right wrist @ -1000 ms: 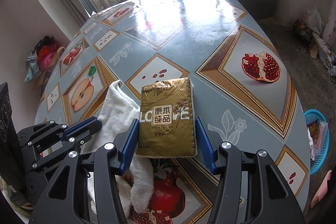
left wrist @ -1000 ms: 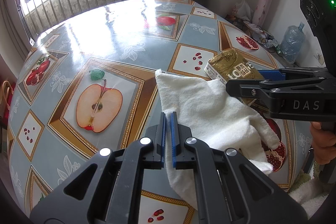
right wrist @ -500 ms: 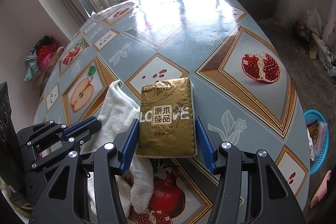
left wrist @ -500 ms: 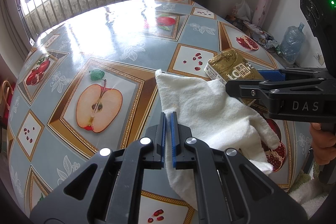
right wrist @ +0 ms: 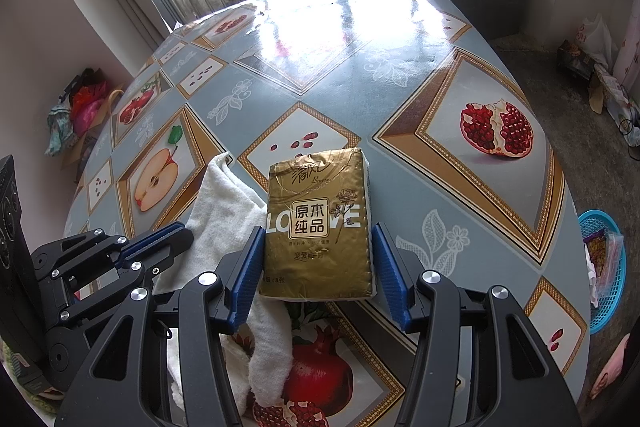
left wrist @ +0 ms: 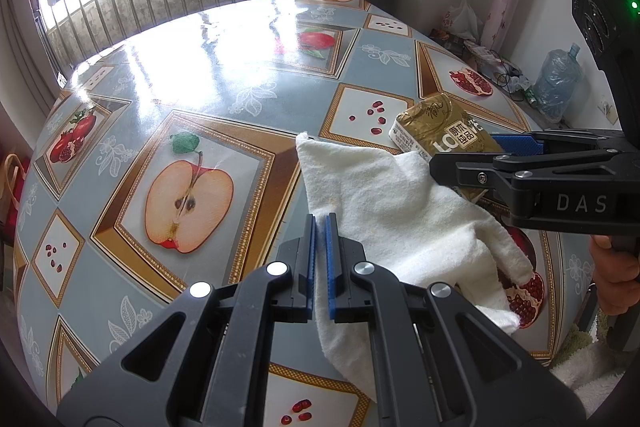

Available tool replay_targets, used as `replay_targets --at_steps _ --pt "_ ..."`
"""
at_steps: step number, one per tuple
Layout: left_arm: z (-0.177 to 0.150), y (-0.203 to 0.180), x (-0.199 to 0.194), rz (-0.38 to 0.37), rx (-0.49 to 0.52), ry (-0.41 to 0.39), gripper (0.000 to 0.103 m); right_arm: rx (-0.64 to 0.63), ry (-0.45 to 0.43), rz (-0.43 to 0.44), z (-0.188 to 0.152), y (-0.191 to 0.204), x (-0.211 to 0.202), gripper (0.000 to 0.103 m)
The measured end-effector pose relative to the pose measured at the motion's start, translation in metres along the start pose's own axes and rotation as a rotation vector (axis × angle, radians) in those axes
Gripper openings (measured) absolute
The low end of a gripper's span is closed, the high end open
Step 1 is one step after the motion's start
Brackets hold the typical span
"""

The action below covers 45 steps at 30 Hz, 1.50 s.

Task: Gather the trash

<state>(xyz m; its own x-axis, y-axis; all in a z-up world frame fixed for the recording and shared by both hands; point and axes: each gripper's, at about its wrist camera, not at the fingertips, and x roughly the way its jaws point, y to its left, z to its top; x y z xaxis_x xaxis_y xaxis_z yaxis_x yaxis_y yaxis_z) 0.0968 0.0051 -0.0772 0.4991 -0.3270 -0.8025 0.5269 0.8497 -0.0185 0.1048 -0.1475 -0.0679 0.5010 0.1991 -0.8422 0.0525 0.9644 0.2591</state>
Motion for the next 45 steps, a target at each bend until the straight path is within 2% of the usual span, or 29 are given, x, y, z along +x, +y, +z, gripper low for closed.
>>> replay_targets --at_steps 12,27,40,41,43,45 --pt "0.001 0.000 -0.001 -0.001 0.002 0.002 0.003 0.004 0.004 0.008 0.001 -0.001 -0.001 0.053" --pt "0.008 0.050 -0.003 0.075 -0.115 0.009 0.003 0.030 -0.002 -0.012 -0.001 -0.014 -0.006 0.053" --pt "0.007 0.054 -0.006 0.087 -0.140 -0.002 0.004 0.017 0.003 -0.007 -0.006 -0.012 -0.008 0.053" --pt "0.007 0.055 -0.007 0.082 -0.141 -0.002 0.005 0.014 0.005 -0.006 -0.007 -0.011 -0.009 0.053" --pt "0.006 0.055 -0.010 0.085 -0.144 -0.006 0.022 0.010 0.006 -0.006 -0.009 -0.010 -0.009 0.053" --pt "0.006 0.054 -0.017 0.090 -0.143 -0.021 0.029 0.008 0.008 -0.005 -0.011 -0.010 -0.010 0.053"
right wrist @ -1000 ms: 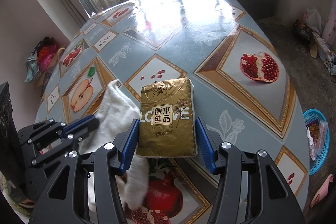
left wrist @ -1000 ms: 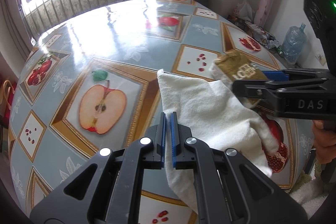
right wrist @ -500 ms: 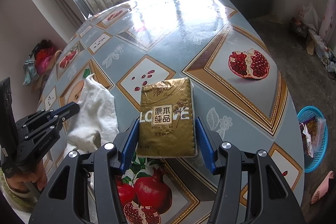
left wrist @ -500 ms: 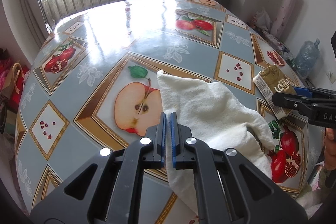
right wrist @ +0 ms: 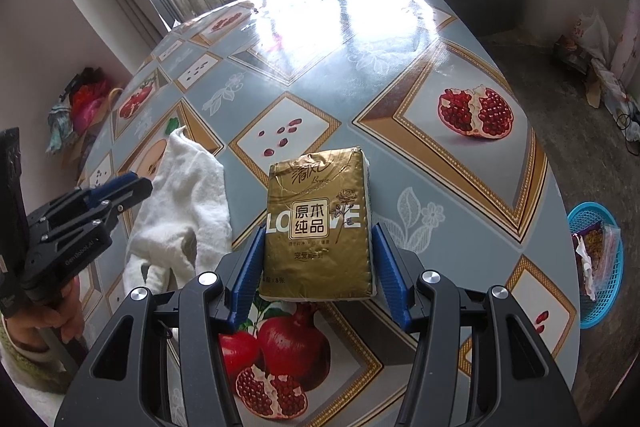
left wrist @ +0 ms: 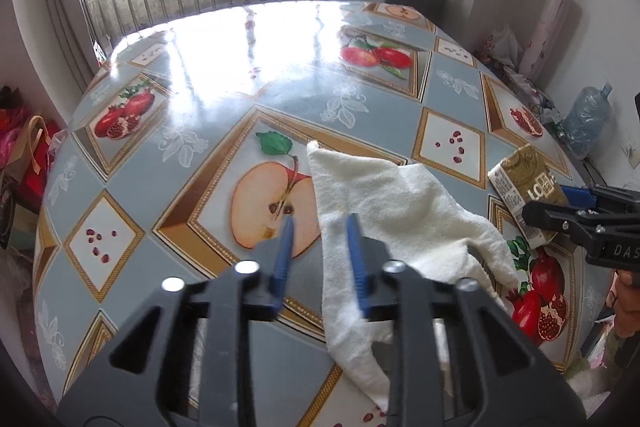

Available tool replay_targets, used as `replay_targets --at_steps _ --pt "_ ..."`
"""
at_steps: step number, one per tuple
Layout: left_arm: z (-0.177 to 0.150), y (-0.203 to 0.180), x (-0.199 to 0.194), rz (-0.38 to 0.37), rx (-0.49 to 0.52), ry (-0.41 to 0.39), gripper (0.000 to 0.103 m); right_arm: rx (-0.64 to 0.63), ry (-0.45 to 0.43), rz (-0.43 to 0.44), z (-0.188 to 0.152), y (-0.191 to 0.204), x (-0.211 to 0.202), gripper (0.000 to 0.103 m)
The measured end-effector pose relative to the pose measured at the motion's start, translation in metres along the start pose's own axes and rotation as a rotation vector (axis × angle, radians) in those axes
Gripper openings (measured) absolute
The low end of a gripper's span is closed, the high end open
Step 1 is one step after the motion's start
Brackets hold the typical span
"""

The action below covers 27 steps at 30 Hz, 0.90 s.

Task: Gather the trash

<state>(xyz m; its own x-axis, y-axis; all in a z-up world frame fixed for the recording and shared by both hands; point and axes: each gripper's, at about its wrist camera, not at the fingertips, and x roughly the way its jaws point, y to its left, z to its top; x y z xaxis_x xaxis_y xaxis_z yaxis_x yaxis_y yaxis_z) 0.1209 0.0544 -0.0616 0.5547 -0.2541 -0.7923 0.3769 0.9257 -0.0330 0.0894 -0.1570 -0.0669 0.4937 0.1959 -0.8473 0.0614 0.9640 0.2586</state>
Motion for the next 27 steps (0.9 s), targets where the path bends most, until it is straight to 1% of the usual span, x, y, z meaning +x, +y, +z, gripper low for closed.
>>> replay_targets --at_steps 2,3,4,5,7,10,14,15,18,23,24,27 --pt "0.001 -0.002 -0.008 0.001 -0.001 -0.020 0.035 -0.001 0.001 0.002 -0.002 0.000 -0.001 0.053" --pt "0.002 -0.004 -0.011 -0.001 0.001 -0.029 0.042 -0.002 0.001 0.004 -0.004 -0.001 -0.002 0.053" --pt "0.003 -0.007 -0.014 -0.004 0.005 -0.037 0.046 -0.004 0.001 0.006 -0.005 -0.002 -0.003 0.053" --pt "0.003 -0.009 -0.017 -0.007 0.009 -0.041 0.047 -0.004 0.001 0.008 -0.006 -0.003 -0.004 0.053" --pt "0.002 -0.015 -0.021 -0.022 0.025 -0.042 0.054 -0.009 0.002 0.010 -0.008 -0.004 -0.005 0.053" --pt "-0.002 -0.027 -0.025 -0.055 0.047 -0.030 0.059 -0.019 0.008 0.006 -0.012 -0.005 -0.008 0.053" --pt "-0.011 -0.043 -0.021 -0.115 0.066 0.016 0.062 -0.028 0.018 0.002 -0.017 -0.007 -0.012 0.053" --pt "-0.013 -0.048 -0.018 -0.119 0.077 0.025 0.063 -0.026 0.019 0.003 -0.017 -0.007 -0.012 0.053" --pt "-0.017 -0.058 -0.009 -0.097 0.115 0.034 0.063 -0.015 0.021 0.006 -0.017 -0.010 -0.013 0.053" --pt "-0.019 -0.070 0.005 -0.008 0.193 0.029 0.063 -0.013 0.024 -0.002 -0.018 -0.008 -0.013 0.053" --pt "-0.019 -0.070 0.008 -0.006 0.191 0.033 0.062 -0.014 0.025 -0.003 -0.017 -0.008 -0.013 0.053" --pt "-0.017 -0.067 0.008 -0.034 0.167 0.038 0.053 -0.012 0.032 -0.003 -0.016 -0.008 -0.013 0.054"
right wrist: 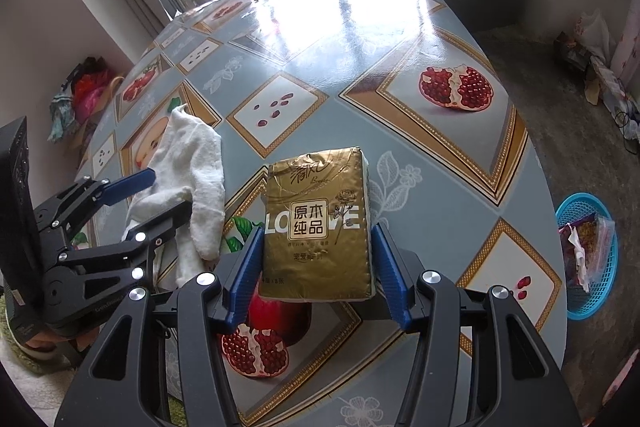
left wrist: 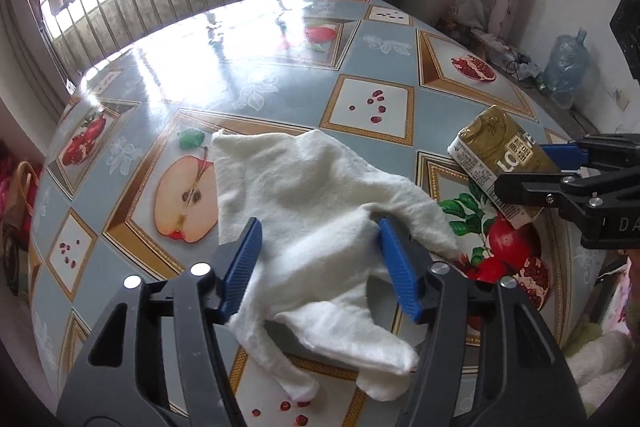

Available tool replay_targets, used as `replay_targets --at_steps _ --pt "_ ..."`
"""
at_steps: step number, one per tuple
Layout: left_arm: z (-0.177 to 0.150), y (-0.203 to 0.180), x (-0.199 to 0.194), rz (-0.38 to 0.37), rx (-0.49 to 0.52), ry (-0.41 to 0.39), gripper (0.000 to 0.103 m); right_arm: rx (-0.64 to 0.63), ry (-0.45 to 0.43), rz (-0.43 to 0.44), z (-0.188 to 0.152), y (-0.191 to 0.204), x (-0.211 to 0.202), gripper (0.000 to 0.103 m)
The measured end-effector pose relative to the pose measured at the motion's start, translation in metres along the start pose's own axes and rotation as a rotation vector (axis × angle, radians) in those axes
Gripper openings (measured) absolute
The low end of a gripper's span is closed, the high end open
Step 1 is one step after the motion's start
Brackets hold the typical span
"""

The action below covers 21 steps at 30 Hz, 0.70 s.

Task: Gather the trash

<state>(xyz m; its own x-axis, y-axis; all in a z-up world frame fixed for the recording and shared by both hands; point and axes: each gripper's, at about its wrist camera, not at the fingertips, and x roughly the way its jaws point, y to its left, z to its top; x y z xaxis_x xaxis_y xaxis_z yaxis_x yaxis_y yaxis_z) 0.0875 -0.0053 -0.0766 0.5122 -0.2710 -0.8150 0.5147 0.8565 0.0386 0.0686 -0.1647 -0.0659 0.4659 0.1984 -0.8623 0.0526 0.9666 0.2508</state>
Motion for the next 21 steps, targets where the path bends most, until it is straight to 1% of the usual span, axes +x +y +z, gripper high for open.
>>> replay_targets --at_steps 4,5,7,13,19,21 --pt "0.0009 0.0010 0.0004 -0.016 -0.009 -0.001 0.041 0.005 0.011 0.009 0.0015 -0.0008 0.0009 0.056" --pt "0.0015 0.0003 0.0005 -0.018 -0.009 -0.001 0.039 0.005 0.014 0.010 0.0020 -0.0007 0.0011 0.057" --pt "0.0025 -0.0019 0.0011 -0.020 -0.009 -0.001 0.033 -0.001 0.016 0.004 0.0027 0.0002 0.0011 0.059" --pt "0.0036 -0.0039 0.0009 -0.021 -0.004 -0.003 0.020 -0.016 0.021 -0.003 0.0030 0.0028 0.0036 0.060" --pt "0.0054 -0.0040 0.0015 -0.020 -0.001 -0.007 0.011 -0.040 0.014 -0.026 0.0023 0.0075 0.0051 0.059" --pt "0.0052 -0.0038 0.0013 -0.020 -0.003 -0.008 0.008 -0.040 0.015 -0.035 0.0028 0.0075 0.0053 0.055"
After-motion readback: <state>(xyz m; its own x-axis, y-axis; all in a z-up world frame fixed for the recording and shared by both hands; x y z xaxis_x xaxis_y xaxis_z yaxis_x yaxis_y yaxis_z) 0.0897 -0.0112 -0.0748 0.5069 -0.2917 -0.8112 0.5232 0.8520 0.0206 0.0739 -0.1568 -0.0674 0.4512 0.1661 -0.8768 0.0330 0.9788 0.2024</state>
